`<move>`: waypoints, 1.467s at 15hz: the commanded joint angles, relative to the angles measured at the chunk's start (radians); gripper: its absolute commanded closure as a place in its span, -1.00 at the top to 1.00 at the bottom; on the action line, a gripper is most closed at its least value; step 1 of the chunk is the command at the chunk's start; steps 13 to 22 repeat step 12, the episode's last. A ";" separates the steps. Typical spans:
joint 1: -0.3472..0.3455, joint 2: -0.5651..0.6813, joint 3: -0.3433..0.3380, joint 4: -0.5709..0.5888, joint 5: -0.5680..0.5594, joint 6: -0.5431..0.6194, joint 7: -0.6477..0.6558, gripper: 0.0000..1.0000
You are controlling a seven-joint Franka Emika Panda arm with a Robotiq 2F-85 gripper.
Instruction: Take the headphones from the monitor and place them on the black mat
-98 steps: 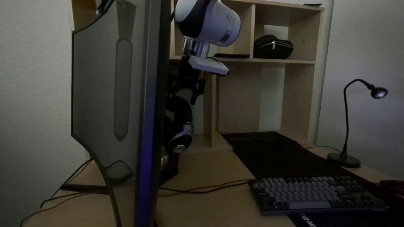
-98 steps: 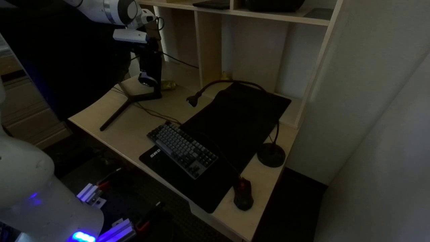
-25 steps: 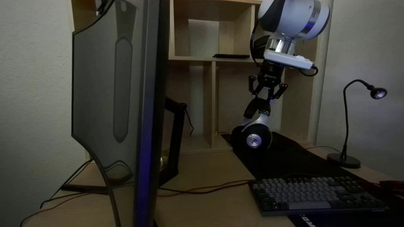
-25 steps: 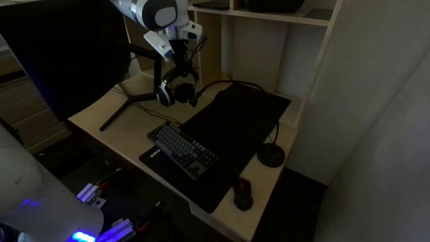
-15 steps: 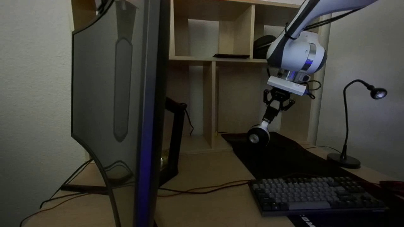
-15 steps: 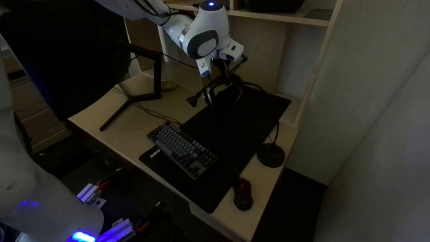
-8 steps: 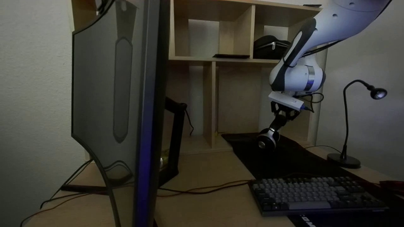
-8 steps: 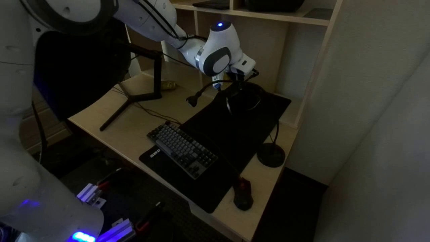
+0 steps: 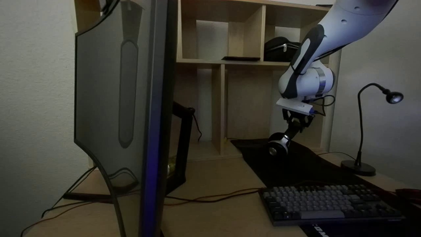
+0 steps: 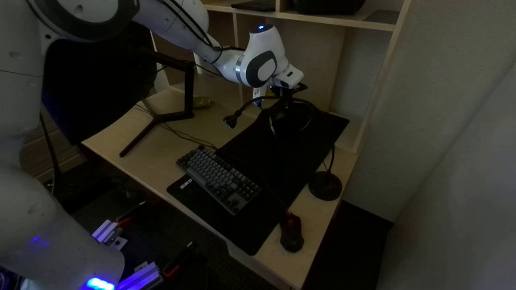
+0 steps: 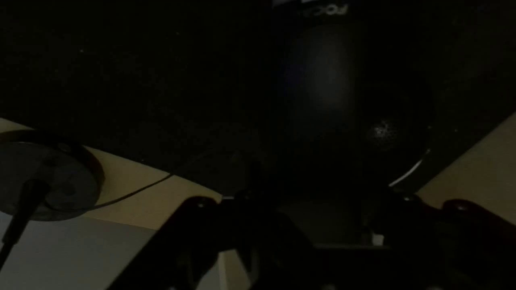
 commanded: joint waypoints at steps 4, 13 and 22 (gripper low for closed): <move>0.051 -0.150 0.019 -0.004 -0.182 -0.300 0.088 1.00; -0.007 -0.284 0.167 0.014 -0.198 -0.508 0.043 1.00; -0.007 -0.284 0.167 0.014 -0.198 -0.508 0.043 1.00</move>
